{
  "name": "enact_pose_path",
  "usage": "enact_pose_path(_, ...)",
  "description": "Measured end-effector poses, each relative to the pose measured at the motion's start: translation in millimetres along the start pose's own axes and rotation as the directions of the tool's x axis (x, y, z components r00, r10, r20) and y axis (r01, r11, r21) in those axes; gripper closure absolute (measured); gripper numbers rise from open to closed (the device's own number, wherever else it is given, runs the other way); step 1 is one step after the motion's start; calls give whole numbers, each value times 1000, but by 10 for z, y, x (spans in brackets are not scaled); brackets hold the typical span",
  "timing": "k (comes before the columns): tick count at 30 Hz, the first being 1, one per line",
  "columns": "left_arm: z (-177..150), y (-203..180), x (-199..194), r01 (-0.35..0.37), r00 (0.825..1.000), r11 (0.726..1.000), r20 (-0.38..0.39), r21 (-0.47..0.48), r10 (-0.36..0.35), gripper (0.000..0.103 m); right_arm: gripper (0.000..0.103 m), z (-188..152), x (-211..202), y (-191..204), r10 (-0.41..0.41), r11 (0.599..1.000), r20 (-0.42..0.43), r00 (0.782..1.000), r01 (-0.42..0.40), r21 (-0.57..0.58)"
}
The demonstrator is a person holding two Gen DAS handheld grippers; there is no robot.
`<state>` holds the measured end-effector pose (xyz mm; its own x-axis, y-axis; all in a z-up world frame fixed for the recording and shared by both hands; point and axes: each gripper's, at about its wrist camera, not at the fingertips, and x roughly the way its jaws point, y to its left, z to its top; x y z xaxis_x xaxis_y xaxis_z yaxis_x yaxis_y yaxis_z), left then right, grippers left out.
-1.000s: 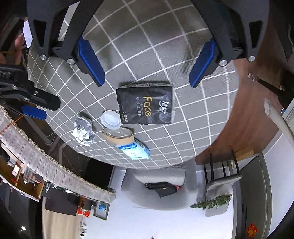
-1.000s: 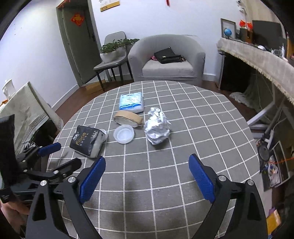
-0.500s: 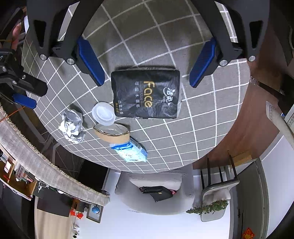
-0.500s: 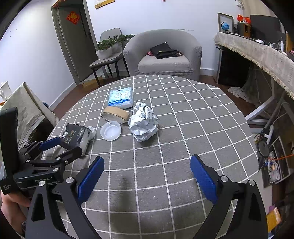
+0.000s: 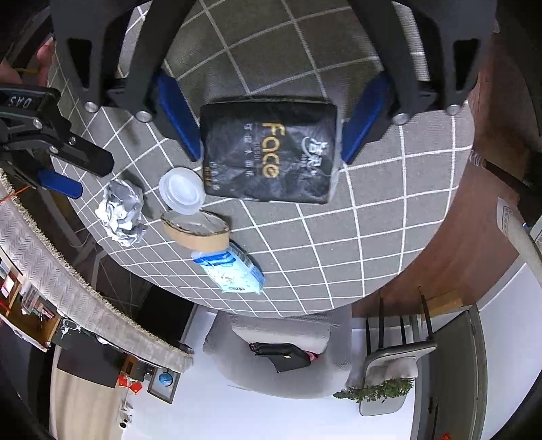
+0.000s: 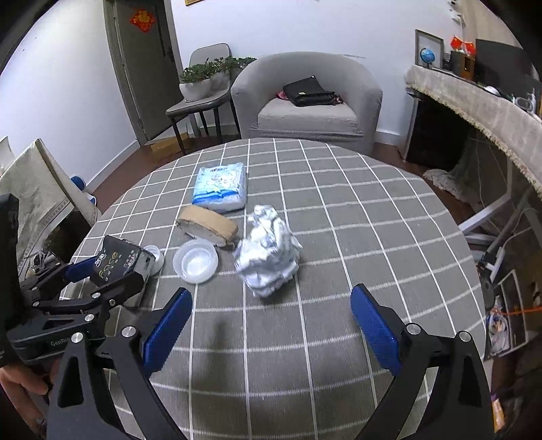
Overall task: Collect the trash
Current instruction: 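Grasp the black Face tissue pack with the left gripper while the right grasps the foil ball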
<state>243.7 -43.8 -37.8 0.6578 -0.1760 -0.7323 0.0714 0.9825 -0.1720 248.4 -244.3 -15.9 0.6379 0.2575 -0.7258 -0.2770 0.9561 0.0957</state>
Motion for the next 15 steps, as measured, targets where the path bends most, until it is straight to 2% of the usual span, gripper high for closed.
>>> enact_pose_path(2, -3, 6, -12, 5, 1000, 1000, 6, -5, -5, 29, 9, 38, 21, 26, -6, 1000, 3, 1000, 6, -13)
enact_pose_path(5, -7, 23, -23, 15, 1000, 1000, 9, -12, -15, 31, 18, 79, 63, 64, -13, 999, -3, 1000, 13, -31)
enact_pose_path(6, -6, 28, -29, 19, 1000, 1000, 9, -13, -19, 31, 25, 87, 86, 83, -17, 999, -7, 1000, 17, -40)
enact_pose_path(7, -5, 33, -36, 23, 1000, 1000, 9, -17, -22, 32, 27, 86, 100, 91, -19, 999, -12, 1000, 18, -44)
enact_pose_path(15, 9, 83, -99, 56, 998, 997, 21, -52, -55, 32, 35, 103, 216, 57, -24, 999, -38, 999, 23, -39)
